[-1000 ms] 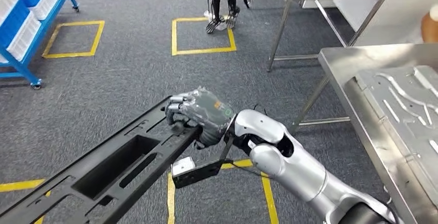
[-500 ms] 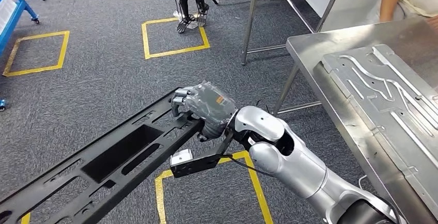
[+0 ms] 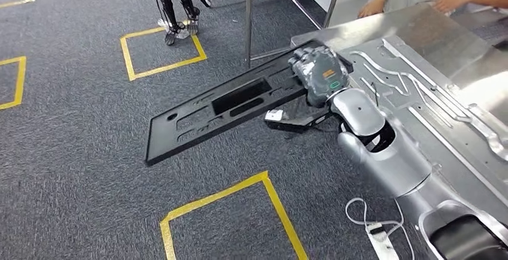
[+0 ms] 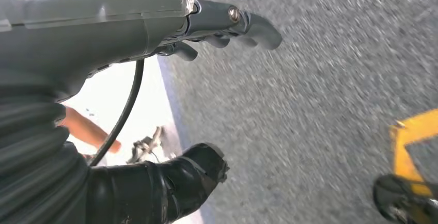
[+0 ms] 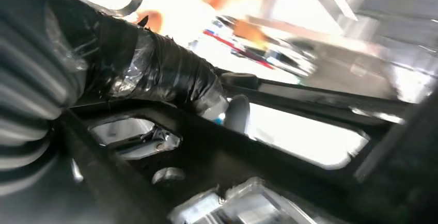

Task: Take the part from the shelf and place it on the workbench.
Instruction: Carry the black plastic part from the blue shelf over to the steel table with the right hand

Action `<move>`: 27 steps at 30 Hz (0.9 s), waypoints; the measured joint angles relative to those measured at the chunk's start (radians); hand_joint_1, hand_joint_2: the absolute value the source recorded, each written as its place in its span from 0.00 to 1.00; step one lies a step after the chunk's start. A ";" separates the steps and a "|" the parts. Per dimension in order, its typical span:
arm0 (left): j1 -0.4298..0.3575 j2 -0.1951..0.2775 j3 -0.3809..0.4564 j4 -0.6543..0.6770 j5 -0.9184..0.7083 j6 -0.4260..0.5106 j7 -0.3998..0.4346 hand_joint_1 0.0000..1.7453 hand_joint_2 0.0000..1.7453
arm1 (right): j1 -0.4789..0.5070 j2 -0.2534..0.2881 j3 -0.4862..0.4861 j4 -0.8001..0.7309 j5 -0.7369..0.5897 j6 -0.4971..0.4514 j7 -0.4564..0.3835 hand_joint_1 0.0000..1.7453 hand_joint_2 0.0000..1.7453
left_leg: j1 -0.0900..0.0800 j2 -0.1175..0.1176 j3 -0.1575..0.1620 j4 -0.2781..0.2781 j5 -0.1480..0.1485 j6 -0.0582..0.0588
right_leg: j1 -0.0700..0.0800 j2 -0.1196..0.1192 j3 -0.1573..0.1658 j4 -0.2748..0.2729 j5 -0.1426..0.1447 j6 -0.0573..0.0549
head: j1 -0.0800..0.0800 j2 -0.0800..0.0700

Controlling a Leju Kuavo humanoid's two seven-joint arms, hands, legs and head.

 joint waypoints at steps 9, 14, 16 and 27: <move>0.002 0.000 0.003 0.000 -0.007 0.000 -0.002 0.00 1.00 | 0.054 -0.059 -0.118 0.035 0.042 -0.007 -0.004 1.00 1.00 | -0.002 0.111 0.019 -0.032 0.008 0.029 | -0.020 -0.107 -0.127 0.230 -0.079 0.050 | 0.008 0.000; -0.002 -0.002 0.004 0.000 -0.007 0.000 -0.002 0.00 1.00 | 0.057 -0.067 -0.131 0.039 0.044 -0.008 -0.005 1.00 1.00 | -0.008 0.158 0.035 -0.032 -0.007 0.011 | -0.007 -0.173 -0.004 -0.022 0.021 0.037 | 0.007 0.000; -0.006 -0.002 0.004 0.000 -0.007 0.000 -0.002 0.00 1.00 | 0.057 -0.070 -0.135 0.040 0.045 -0.008 -0.005 1.00 1.00 | -0.009 0.175 0.043 -0.035 -0.012 -0.001 | -0.004 -0.151 -0.002 -0.024 0.021 0.022 | 0.007 0.000; -0.003 0.000 0.005 0.000 -0.007 0.000 -0.002 0.00 1.00 | 0.065 -0.073 -0.144 0.039 0.047 -0.008 -0.005 1.00 1.00 | -0.001 0.033 -0.030 0.069 -0.016 -0.002 | -0.005 -0.023 0.009 -0.017 0.013 -0.008 | 0.006 0.000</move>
